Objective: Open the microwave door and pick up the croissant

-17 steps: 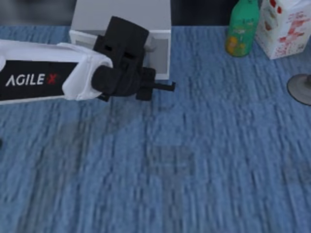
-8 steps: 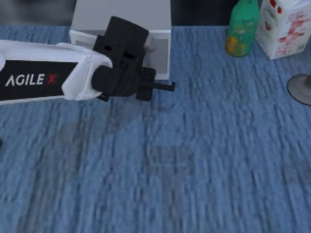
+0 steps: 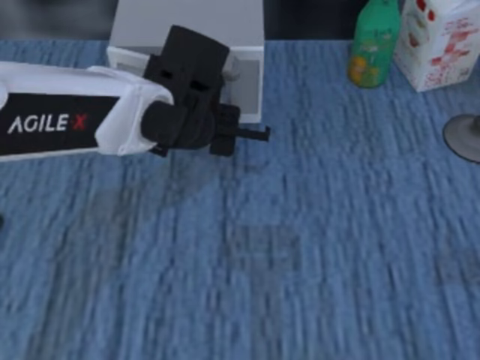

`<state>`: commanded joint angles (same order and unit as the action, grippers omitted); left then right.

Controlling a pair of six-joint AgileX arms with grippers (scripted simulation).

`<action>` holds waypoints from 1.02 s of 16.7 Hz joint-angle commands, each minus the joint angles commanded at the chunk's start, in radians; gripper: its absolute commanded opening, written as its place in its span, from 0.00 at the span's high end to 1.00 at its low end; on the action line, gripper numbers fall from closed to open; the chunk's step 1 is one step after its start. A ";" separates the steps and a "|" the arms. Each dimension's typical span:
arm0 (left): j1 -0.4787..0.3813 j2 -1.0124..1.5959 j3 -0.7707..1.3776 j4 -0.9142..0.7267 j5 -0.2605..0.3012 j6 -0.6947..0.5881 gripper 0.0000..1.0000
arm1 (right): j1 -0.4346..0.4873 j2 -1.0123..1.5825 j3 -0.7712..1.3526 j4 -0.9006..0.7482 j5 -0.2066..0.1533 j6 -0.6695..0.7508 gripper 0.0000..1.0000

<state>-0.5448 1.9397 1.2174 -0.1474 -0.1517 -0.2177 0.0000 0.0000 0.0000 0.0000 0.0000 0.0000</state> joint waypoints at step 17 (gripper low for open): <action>0.017 -0.033 -0.048 0.022 0.047 0.056 1.00 | 0.000 0.000 0.000 0.000 0.000 0.000 0.00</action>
<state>-0.5282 1.9064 1.1692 -0.1255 -0.1048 -0.1617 0.0000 0.0000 0.0000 0.0000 0.0000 0.0000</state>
